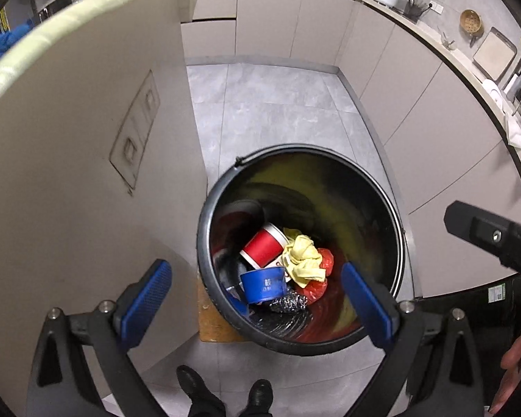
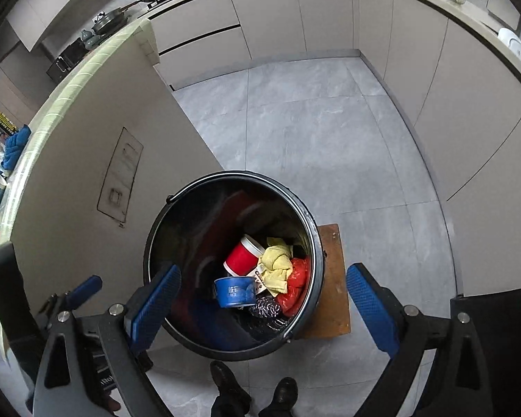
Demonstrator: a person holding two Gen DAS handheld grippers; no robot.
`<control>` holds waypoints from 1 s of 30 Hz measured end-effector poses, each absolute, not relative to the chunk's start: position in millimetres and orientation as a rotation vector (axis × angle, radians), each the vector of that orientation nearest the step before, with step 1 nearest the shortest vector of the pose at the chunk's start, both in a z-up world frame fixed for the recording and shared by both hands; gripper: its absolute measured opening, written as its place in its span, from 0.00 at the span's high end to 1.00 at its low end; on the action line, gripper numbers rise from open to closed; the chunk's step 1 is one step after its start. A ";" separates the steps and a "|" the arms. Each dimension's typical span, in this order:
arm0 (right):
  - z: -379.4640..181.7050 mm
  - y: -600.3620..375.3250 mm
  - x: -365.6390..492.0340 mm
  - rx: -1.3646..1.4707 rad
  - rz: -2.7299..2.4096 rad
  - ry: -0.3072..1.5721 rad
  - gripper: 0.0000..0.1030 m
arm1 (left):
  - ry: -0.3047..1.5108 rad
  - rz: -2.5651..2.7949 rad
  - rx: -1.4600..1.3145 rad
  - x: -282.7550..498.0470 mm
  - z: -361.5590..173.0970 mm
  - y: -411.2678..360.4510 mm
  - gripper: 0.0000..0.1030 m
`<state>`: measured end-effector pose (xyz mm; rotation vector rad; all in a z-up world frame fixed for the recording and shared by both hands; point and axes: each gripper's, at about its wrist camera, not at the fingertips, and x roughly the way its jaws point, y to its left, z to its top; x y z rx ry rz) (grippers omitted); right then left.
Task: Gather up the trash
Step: 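Move both tools back over the table toward the blue paper cup and towel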
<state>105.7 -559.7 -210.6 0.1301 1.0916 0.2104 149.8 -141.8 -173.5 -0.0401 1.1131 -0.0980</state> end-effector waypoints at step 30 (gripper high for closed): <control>-83.9 -493.1 48.8 0.001 0.330 0.885 0.05 | 0.900 -0.009 -0.101 111.5 -55.3 -61.9 0.04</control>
